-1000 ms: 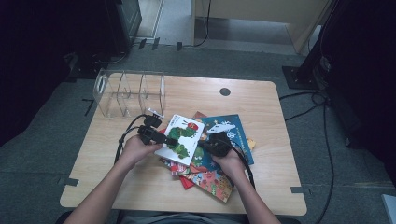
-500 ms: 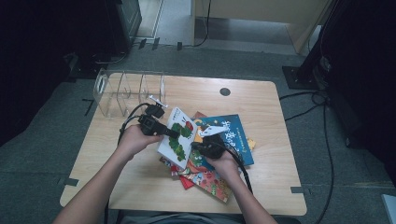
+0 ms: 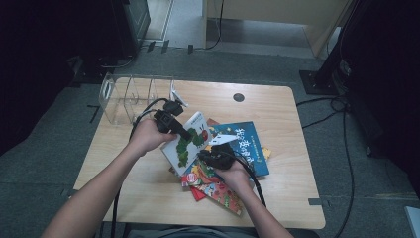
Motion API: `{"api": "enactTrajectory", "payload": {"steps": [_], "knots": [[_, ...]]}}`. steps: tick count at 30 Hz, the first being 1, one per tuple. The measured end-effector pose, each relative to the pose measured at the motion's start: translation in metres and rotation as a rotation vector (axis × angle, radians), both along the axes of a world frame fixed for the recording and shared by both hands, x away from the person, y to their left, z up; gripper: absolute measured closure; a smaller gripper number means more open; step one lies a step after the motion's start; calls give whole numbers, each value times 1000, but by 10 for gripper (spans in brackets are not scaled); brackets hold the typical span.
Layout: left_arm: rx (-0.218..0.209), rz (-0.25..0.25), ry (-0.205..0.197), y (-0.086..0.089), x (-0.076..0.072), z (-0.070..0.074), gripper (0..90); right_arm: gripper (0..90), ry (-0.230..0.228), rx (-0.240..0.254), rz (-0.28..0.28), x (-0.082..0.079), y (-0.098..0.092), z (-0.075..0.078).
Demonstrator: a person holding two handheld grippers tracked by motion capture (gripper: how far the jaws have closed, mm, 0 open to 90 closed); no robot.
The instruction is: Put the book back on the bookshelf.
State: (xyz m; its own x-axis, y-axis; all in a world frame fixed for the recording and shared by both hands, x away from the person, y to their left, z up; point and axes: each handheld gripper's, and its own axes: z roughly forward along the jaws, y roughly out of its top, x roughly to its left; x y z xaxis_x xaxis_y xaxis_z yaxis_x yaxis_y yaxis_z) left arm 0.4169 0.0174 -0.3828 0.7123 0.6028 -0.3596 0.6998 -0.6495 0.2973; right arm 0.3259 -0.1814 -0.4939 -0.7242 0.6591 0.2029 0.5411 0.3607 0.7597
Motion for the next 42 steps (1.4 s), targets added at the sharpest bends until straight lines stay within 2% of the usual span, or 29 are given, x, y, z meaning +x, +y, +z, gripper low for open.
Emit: {"api": "enactTrajectory", "payload": {"steps": [2, 4, 6, 9, 15, 19, 23, 28, 31, 36, 39, 42], "knots": [[38, -35, -38, -2, -1, 4, 780, 689, -10, -8, -2, 0, -1, 1], [64, -43, -66, -2, -3, 8, 781, 662, -15, -8, -8, 1, -3, 2], [64, -46, -81, 1, -3, 12, 781, 631, -20, -2, -12, 1, -5, 3], [44, -30, -96, 10, -3, 21, 781, 589, -43, -28, -16, 0, -8, 4], [75, 1, -143, 25, -5, 31, 781, 533, -68, -64, -21, 0, -9, 1], [72, 26, -149, 37, -4, 33, 781, 503, -70, -68, -31, 0, -9, 1], [89, 36, -150, 44, -3, 33, 780, 487, -83, -80, -32, 0, -8, 0], [107, 79, -167, 56, -3, 34, 781, 441, -100, -104, -13, -2, -5, 0], [108, 94, -159, 61, -3, 34, 780, 399, -126, -137, -15, -3, -3, 0], [117, 107, -157, 69, -4, 34, 780, 382, -117, -134, -34, 1, -4, -1], [124, 144, -144, 77, -4, 31, 780, 379, -115, -133, -32, 1, -4, -1], [135, 160, -136, 82, -3, 29, 780, 372, -116, -135, -28, 2, -4, -1]]}}
